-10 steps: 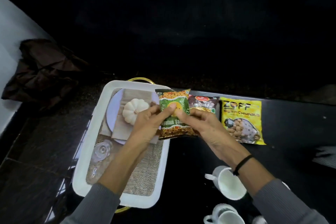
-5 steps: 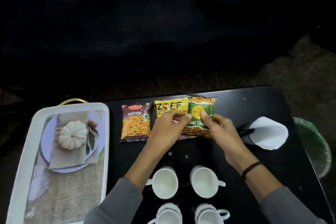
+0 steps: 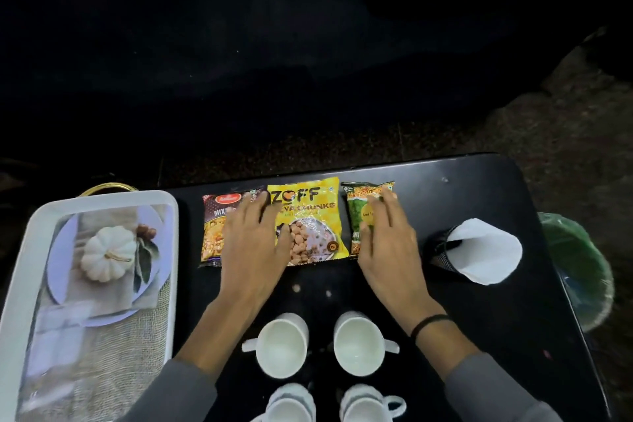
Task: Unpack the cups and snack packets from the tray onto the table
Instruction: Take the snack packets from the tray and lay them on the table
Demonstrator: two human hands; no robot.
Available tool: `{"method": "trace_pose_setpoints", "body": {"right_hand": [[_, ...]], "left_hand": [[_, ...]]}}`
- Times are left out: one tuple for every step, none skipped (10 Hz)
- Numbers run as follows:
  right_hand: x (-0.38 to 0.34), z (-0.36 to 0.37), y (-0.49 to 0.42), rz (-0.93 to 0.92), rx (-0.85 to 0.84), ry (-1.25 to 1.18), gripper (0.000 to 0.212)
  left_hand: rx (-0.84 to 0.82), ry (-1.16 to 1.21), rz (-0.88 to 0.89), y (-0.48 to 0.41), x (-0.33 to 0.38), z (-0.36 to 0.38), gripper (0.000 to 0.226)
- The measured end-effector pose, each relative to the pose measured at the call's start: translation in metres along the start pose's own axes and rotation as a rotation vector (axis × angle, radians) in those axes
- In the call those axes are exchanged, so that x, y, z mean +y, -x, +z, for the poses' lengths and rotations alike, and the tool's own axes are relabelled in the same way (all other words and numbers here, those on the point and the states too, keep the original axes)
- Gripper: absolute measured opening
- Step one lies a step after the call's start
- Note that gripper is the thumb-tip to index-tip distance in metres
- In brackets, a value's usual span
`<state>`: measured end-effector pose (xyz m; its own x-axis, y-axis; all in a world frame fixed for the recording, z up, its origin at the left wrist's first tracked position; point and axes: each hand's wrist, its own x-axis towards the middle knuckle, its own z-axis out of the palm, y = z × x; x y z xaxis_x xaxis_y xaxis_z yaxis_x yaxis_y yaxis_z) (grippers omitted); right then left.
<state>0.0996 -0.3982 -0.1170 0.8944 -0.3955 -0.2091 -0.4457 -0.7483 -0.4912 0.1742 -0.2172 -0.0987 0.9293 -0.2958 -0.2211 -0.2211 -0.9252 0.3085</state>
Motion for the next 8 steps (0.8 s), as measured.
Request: {"method": "trace_pose_setpoints", "body": {"right_hand": [[0.0, 0.012, 0.002, -0.054, -0.092, 0.1, 0.06], [0.0, 0.018, -0.003, -0.066, -0.095, 0.122, 0.073], [-0.002, 0.019, -0.007, -0.065, -0.092, 0.133, 0.066], [-0.005, 0.016, -0.003, -0.07, -0.083, 0.107, 0.054], [-0.008, 0.01, 0.005, -0.098, -0.074, 0.115, 0.05], [-0.015, 0.006, 0.015, -0.144, -0.049, 0.112, 0.041], [-0.021, 0.0, 0.025, -0.165, -0.06, 0.089, 0.03], [-0.031, -0.003, 0.038, -0.236, -0.074, 0.096, 0.021]], "left_hand": [[-0.117, 0.007, -0.136, 0.004, -0.01, 0.007, 0.059], [-0.21, -0.035, -0.155, 0.008, -0.016, 0.016, 0.064], [-0.201, -0.066, -0.14, 0.013, -0.018, 0.019, 0.064], [-0.161, -0.044, -0.128, 0.017, -0.017, 0.017, 0.062], [-0.12, -0.037, -0.081, 0.021, -0.015, 0.011, 0.056], [-0.071, -0.004, -0.043, 0.028, -0.012, 0.006, 0.048], [-0.075, 0.082, -0.042, 0.037, -0.014, -0.001, 0.044], [-0.07, 0.159, -0.004, 0.051, -0.014, -0.008, 0.038]]}}
